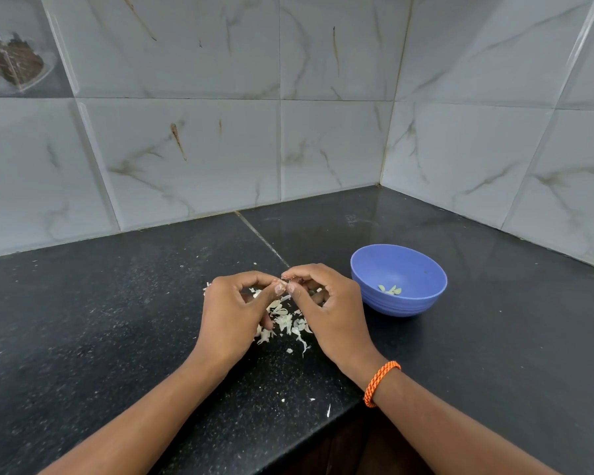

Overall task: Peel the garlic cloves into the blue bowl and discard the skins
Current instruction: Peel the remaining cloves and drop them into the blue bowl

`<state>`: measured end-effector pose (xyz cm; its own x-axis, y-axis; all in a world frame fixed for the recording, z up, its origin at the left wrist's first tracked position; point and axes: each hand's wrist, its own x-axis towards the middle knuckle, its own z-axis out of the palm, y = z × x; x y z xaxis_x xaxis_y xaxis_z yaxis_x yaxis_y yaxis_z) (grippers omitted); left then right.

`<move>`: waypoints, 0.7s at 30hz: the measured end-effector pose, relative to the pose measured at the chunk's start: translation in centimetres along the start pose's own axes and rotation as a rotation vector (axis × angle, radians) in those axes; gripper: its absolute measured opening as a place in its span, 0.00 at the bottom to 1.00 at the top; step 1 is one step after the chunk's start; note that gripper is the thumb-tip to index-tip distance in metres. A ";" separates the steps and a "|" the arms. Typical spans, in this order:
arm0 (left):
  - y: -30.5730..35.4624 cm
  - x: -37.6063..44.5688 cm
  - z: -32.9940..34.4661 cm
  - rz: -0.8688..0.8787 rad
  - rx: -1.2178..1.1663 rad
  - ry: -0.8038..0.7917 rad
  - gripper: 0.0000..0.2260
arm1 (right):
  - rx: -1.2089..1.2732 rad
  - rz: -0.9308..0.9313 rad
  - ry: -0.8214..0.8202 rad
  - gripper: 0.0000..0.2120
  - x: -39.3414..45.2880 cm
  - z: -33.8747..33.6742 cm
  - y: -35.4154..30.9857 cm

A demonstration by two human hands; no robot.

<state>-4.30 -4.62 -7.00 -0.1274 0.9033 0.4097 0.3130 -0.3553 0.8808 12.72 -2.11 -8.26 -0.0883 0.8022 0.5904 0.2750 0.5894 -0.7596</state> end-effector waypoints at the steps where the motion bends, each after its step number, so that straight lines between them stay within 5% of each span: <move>1: -0.1 0.1 0.0 -0.003 0.003 -0.005 0.05 | 0.030 0.020 -0.003 0.07 0.1 0.0 0.0; 10: -0.3 0.1 0.1 -0.001 0.014 -0.022 0.04 | 0.276 0.182 -0.094 0.09 0.3 -0.6 -0.1; 21: 0.2 -0.1 0.1 0.024 0.062 0.011 0.05 | 0.156 0.089 -0.060 0.05 -0.2 -0.1 -0.6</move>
<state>-4.16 -4.79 -6.85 -0.1296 0.8917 0.4337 0.3733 -0.3614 0.8544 12.70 -2.63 -7.88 -0.1286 0.8534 0.5052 0.1326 0.5196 -0.8440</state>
